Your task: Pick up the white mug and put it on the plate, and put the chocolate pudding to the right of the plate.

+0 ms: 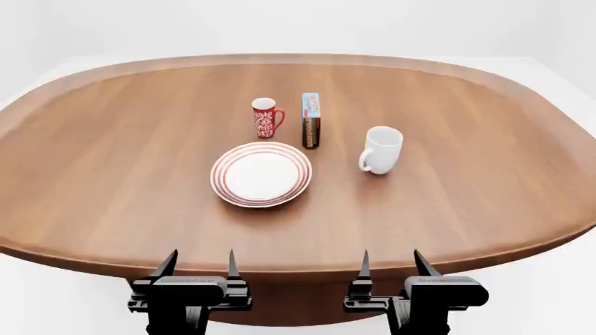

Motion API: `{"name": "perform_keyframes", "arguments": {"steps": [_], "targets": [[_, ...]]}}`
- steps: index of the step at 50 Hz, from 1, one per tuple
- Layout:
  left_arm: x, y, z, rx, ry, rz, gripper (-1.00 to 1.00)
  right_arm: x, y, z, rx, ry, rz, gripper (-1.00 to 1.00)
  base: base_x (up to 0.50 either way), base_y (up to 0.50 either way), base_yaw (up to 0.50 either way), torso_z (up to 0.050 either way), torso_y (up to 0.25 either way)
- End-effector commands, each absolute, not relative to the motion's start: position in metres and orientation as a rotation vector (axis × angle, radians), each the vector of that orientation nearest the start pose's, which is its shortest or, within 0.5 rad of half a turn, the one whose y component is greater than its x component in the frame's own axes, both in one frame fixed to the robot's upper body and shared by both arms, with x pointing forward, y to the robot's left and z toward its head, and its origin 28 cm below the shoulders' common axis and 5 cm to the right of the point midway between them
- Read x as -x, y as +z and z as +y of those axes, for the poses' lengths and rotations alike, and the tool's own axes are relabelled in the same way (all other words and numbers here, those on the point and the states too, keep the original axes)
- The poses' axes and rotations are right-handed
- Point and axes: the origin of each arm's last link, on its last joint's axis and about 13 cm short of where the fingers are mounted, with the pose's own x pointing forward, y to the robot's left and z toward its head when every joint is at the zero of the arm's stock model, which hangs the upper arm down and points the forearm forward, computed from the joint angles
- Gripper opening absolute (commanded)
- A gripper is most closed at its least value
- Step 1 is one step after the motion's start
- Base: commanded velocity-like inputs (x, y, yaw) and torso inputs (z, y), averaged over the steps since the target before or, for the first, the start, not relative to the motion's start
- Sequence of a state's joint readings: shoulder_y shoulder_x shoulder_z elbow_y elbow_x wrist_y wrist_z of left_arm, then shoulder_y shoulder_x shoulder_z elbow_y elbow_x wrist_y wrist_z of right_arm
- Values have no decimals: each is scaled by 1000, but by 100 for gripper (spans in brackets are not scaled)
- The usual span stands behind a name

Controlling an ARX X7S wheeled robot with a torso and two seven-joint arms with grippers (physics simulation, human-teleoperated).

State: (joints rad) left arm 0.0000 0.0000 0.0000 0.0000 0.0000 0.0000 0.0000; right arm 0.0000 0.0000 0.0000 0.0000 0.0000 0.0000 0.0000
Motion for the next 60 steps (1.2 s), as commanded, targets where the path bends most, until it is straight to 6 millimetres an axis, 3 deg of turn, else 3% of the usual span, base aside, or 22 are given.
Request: {"name": "perform_keyframes", "arguments": {"steps": [1, 10, 24, 31, 33, 35, 36, 37, 38, 40, 46, 60], "targets": [[-211, 13, 206, -8, 5, -1, 100, -210, 12, -98, -8, -20, 16, 100, 0, 0, 0, 0, 0], [-213, 12, 207, -23, 13, 9, 100, -211, 11, -99, -25, -54, 43, 100, 0, 11, 0, 0, 0], [-214, 12, 209, -34, 28, 8, 100, -211, 10, -96, -14, -40, 54, 100, 0, 481, 0, 0, 0], [-216, 14, 210, -32, 32, 27, 100, -215, 14, -96, 6, -60, 63, 100, 0, 0, 0, 0, 0], [-221, 26, 211, -26, 29, 43, 100, -218, 32, -96, -29, -16, 81, 100, 0, 0, 0, 0, 0], [-233, 58, 214, -36, 37, 4, 100, -224, 53, -97, -1, -12, 73, 100, 0, 0, 0, 0, 0], [-239, 75, 216, -33, 44, -6, 100, -230, 80, -98, 25, 5, 43, 100, 0, 0, 0, 0, 0], [-247, 100, 220, -20, 66, -33, 100, -233, 90, -100, 22, 7, 46, 100, 0, 0, 0, 0, 0], [-249, 108, 220, -24, 66, -50, 100, -240, 110, -104, 10, 13, 39, 100, 0, 0, 0, 0, 0], [-253, 117, 222, -16, 73, -79, 100, -245, 121, -107, 3, 13, 9, 100, 0, 0, 0, 0, 0], [-253, 99, 222, -18, 78, -53, 100, -246, 108, -106, 9, 20, 10, 100, 414, 0, 0, 0, 0], [-254, 101, 222, -42, 87, -72, 100, -246, 106, -106, 0, 24, 12, 100, 500, 0, 0, 0, 0]]}}
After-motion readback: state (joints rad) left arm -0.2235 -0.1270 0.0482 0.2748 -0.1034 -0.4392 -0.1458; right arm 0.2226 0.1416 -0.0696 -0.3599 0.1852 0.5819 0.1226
